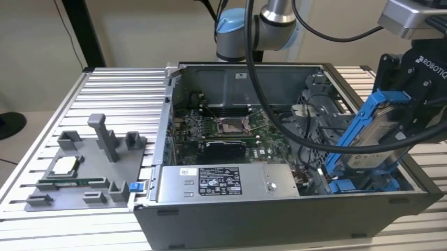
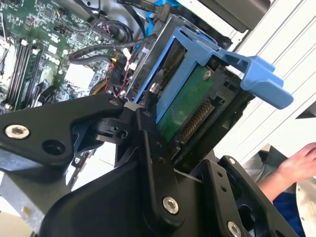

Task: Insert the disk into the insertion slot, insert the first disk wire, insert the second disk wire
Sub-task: 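Insert the disk into the insertion slot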

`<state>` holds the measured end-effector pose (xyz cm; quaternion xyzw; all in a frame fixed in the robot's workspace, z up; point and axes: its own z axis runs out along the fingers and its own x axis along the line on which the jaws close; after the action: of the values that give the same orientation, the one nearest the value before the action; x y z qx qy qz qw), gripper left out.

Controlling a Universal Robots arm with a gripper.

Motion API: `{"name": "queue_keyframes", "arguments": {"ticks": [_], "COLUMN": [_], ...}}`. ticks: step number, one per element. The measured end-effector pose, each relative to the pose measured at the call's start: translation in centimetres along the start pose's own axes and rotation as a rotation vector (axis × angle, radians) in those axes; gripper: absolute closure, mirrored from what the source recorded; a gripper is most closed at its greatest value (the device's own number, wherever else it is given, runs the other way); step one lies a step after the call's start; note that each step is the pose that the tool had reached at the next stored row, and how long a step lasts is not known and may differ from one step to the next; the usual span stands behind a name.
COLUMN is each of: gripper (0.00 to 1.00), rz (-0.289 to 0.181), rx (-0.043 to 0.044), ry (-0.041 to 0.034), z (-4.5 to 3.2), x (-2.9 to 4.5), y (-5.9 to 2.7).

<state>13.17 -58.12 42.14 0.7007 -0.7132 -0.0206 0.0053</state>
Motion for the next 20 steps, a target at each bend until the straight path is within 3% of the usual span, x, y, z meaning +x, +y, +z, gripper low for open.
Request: {"name": "queue_keyframes", "arguments": {"ticks": [11, 20], "gripper": [1.0, 1.0], "rz": [0.0, 0.0], "rx": [-0.0001, -0.0003], "ry": [-0.0064, -0.014], "z": [0.7, 1.76], "x": [0.01, 0.03], "y": [-0.22, -0.57]}}
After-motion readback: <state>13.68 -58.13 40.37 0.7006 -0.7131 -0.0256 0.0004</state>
